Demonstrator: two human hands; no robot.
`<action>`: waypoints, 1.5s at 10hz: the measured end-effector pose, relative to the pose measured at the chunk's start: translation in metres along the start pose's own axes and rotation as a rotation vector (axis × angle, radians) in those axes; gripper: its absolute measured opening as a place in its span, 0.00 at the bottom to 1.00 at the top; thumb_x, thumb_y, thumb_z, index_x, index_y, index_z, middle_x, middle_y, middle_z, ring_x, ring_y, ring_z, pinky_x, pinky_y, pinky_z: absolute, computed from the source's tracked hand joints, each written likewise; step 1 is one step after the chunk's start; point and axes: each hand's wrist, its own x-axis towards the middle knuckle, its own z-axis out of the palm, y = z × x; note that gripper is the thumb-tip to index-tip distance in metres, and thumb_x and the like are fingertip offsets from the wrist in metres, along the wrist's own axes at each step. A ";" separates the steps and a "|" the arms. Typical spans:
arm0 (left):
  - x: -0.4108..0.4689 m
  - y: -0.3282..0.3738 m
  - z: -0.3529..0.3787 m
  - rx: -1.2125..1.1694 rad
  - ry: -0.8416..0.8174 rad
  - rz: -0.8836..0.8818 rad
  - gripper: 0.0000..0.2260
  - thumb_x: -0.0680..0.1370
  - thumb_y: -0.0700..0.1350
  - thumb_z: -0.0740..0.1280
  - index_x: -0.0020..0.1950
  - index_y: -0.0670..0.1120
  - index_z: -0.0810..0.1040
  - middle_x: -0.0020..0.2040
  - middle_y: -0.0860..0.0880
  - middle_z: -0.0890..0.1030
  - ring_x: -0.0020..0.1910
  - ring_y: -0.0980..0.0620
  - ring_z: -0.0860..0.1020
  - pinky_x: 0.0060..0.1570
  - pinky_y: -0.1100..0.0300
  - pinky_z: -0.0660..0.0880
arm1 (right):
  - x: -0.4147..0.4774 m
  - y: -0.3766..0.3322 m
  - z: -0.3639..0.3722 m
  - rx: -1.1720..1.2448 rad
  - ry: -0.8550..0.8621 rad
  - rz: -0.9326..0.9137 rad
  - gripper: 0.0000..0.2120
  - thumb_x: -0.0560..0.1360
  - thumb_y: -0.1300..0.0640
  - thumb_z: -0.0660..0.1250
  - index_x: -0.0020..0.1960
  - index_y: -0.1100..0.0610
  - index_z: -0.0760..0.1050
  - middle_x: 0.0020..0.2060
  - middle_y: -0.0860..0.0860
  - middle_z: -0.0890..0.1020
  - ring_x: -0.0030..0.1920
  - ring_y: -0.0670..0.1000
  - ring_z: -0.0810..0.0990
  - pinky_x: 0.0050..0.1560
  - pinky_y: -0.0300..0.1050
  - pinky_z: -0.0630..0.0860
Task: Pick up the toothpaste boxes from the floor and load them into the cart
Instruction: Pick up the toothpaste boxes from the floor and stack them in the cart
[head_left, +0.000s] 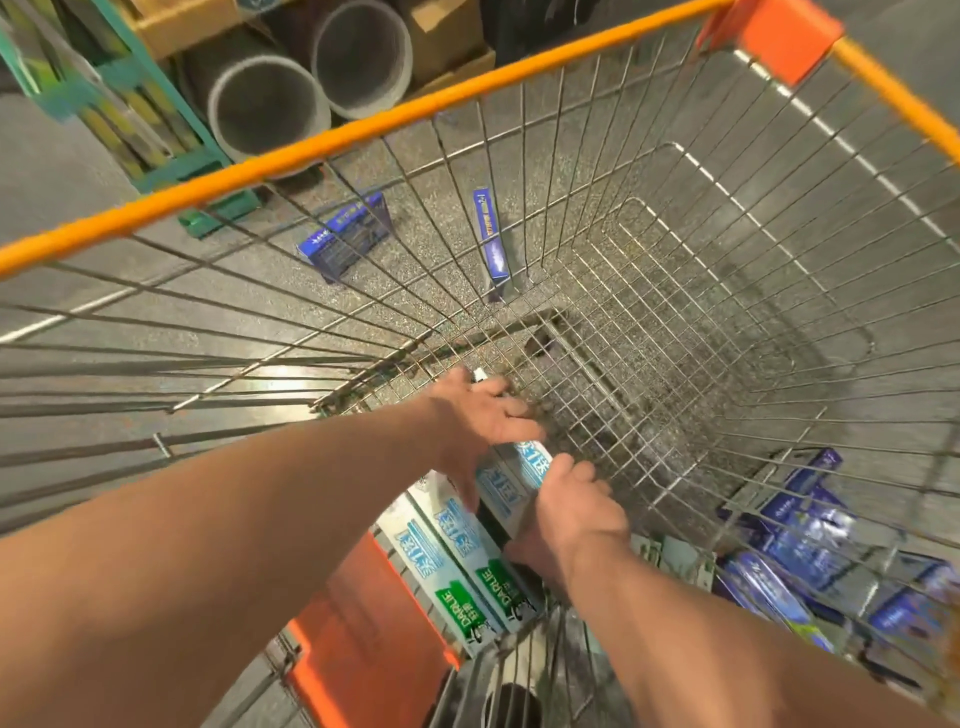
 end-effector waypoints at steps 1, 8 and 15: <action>-0.004 -0.007 0.000 -0.118 0.014 -0.059 0.53 0.62 0.72 0.74 0.76 0.72 0.42 0.82 0.54 0.43 0.81 0.42 0.42 0.74 0.32 0.53 | -0.003 0.006 0.000 -0.136 -0.003 -0.058 0.16 0.84 0.57 0.58 0.68 0.61 0.60 0.61 0.60 0.71 0.58 0.57 0.75 0.52 0.48 0.77; -0.014 0.007 0.010 -0.451 0.016 -0.342 0.40 0.70 0.72 0.68 0.77 0.71 0.52 0.81 0.53 0.40 0.74 0.40 0.63 0.58 0.45 0.78 | -0.013 0.008 -0.012 0.038 -0.308 0.002 0.39 0.76 0.72 0.65 0.77 0.52 0.48 0.51 0.56 0.77 0.47 0.52 0.79 0.52 0.49 0.82; -0.099 0.044 -0.099 -0.230 0.180 -0.448 0.32 0.77 0.68 0.64 0.77 0.57 0.64 0.73 0.48 0.70 0.66 0.44 0.75 0.60 0.46 0.77 | -0.100 0.016 -0.127 0.065 0.107 -0.215 0.08 0.82 0.63 0.58 0.49 0.58 0.75 0.39 0.52 0.77 0.35 0.48 0.75 0.30 0.41 0.68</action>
